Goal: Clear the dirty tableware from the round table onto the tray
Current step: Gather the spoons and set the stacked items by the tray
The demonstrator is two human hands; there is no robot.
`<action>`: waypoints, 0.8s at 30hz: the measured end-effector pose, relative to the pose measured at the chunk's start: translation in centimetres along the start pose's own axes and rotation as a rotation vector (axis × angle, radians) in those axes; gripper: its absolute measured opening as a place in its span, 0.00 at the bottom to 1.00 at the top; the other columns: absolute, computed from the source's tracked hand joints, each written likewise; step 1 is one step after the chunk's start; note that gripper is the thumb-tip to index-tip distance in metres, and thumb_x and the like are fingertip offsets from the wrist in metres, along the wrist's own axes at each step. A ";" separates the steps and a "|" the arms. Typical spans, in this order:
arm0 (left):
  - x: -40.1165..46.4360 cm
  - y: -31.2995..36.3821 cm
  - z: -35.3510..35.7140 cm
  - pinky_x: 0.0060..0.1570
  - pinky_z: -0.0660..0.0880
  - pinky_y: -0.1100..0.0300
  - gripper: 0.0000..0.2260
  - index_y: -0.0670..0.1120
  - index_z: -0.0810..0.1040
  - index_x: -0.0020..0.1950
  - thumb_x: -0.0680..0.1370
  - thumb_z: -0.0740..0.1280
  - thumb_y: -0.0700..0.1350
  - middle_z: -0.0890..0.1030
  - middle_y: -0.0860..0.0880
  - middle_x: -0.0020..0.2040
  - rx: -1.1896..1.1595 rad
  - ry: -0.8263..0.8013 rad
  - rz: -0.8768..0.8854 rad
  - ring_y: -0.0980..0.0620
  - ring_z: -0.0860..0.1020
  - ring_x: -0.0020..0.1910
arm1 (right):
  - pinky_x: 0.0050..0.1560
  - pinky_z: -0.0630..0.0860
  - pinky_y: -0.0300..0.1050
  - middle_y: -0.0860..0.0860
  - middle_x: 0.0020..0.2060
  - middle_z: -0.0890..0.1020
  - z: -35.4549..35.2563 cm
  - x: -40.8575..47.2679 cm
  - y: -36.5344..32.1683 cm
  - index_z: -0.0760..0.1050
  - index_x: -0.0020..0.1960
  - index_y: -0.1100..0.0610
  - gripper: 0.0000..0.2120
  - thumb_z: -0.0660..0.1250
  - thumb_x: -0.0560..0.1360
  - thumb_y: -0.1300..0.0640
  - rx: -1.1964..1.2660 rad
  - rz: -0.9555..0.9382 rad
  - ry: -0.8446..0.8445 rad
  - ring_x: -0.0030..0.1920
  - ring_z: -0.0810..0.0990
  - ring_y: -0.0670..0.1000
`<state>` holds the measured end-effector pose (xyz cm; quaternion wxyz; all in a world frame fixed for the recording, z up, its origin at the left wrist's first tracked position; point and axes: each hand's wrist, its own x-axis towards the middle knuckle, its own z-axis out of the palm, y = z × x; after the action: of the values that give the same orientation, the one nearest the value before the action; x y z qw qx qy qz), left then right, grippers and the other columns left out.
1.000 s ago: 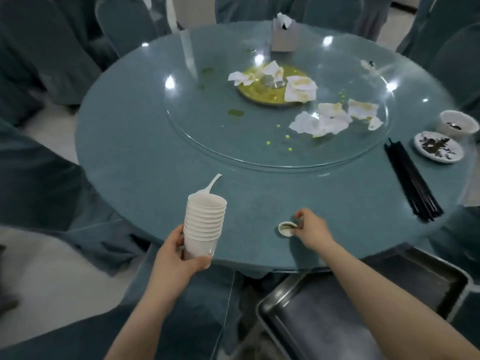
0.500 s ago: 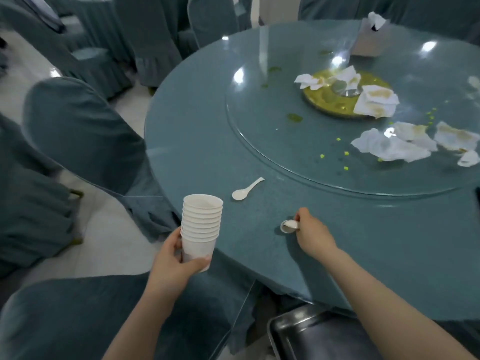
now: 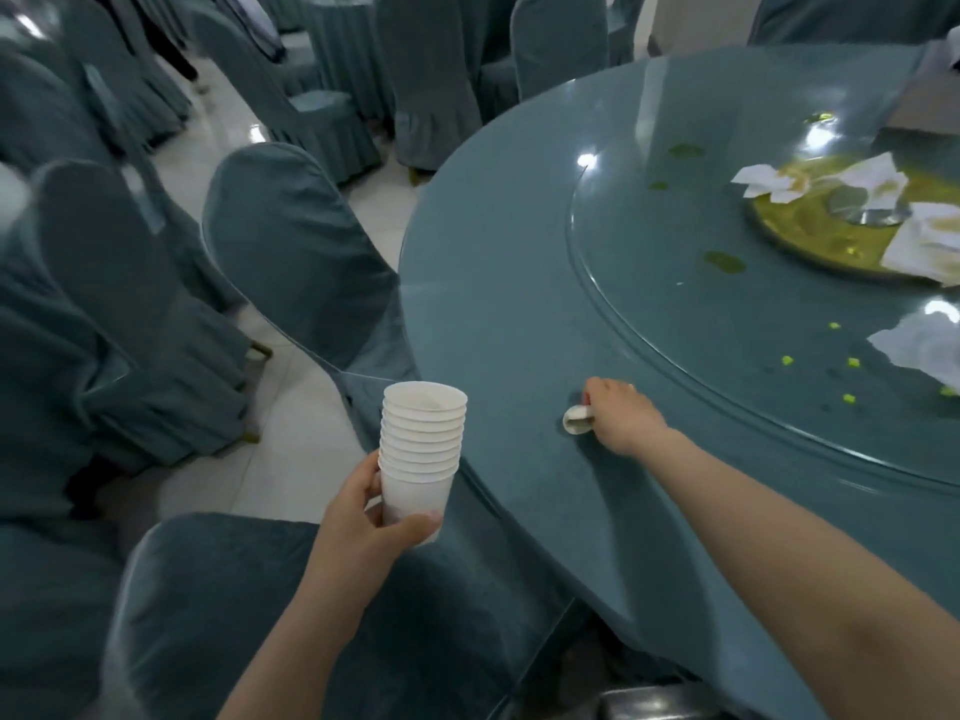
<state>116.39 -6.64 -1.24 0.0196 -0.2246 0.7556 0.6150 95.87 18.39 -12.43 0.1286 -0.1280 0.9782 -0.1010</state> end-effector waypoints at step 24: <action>-3.2 1.3 -2.1 0.43 0.76 0.68 0.28 0.55 0.74 0.63 0.68 0.74 0.34 0.82 0.56 0.55 -0.101 -0.559 0.204 0.60 0.81 0.50 | 0.34 0.73 0.45 0.51 0.36 0.79 -3.4 -26.8 -4.3 0.63 0.53 0.50 0.05 0.56 0.79 0.58 0.630 0.557 0.431 0.31 0.73 0.51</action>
<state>119.32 -7.44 1.41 0.1539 0.0297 0.7080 0.6886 120.93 22.29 -2.13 -0.0226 0.2086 0.9014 -0.3789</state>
